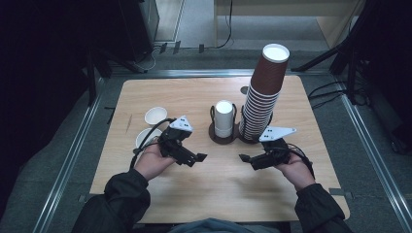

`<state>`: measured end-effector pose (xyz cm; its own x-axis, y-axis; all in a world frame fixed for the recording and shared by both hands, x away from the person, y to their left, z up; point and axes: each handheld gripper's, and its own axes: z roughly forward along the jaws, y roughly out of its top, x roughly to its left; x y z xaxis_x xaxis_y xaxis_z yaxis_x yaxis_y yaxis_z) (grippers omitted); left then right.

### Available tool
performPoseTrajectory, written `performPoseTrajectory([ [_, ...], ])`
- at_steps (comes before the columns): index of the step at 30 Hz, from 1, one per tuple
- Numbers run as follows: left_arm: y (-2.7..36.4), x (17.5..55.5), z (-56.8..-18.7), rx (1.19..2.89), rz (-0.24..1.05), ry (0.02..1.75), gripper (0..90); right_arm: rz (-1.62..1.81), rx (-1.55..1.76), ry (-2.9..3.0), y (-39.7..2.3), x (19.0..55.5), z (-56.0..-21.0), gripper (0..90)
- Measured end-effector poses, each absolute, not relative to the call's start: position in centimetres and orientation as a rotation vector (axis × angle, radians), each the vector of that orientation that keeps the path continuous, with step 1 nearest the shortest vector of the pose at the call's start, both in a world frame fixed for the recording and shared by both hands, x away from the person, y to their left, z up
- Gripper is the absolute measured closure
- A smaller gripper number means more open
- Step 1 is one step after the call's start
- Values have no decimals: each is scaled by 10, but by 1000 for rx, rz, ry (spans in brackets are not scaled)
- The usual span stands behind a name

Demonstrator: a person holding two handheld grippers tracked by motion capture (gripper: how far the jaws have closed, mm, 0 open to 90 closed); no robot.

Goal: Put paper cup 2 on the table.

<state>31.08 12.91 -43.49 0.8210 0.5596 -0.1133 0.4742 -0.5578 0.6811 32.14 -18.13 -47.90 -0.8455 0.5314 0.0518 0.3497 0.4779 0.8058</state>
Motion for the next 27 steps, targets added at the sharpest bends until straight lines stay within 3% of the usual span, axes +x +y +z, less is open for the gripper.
performPoseTrajectory([
  [12, 101, 311, -466, 2307, 193, 741, 0, 1279, 750, 2527, -182, 325, -483, 150],
  [27, 101, 311, -482, 2332, 203, 737, 0, 1216, 684, 2592, -174, 324, -489, 150],
])
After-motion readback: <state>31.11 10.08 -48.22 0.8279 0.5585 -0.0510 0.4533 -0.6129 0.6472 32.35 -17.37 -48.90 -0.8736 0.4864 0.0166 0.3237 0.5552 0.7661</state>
